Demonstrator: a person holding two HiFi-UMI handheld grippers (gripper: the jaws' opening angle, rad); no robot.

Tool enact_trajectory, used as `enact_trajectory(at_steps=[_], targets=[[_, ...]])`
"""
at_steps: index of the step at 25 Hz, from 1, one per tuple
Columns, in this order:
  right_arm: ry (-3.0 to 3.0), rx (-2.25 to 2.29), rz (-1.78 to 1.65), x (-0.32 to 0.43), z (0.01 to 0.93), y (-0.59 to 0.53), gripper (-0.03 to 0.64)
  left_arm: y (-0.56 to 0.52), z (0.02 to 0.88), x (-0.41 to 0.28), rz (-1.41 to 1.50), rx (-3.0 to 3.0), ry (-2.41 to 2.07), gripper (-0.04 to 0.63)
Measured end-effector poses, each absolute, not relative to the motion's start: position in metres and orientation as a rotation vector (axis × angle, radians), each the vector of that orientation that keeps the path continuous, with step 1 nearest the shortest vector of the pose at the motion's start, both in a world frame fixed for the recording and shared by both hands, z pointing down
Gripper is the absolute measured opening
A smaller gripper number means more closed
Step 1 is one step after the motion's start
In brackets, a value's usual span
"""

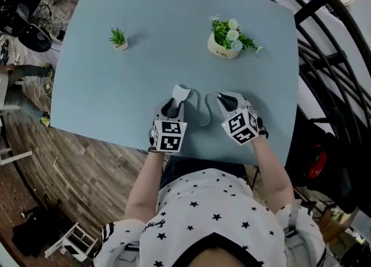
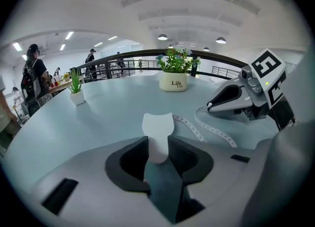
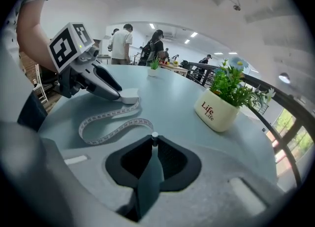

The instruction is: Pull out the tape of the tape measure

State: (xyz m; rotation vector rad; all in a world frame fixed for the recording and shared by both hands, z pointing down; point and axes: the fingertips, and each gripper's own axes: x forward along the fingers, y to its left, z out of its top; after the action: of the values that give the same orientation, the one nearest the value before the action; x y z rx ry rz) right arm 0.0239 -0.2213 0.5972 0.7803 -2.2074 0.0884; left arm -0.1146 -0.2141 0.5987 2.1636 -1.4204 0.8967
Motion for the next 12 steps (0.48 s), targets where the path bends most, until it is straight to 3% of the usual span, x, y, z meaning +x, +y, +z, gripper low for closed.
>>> enact_trajectory(at_steps=[12], targets=[[-2.204,0.824,0.168,0.0287,0.6078,-0.2221,0.041,-0.2151,0.6014,-0.1164,0.862,2.157,-1.444,0.124]])
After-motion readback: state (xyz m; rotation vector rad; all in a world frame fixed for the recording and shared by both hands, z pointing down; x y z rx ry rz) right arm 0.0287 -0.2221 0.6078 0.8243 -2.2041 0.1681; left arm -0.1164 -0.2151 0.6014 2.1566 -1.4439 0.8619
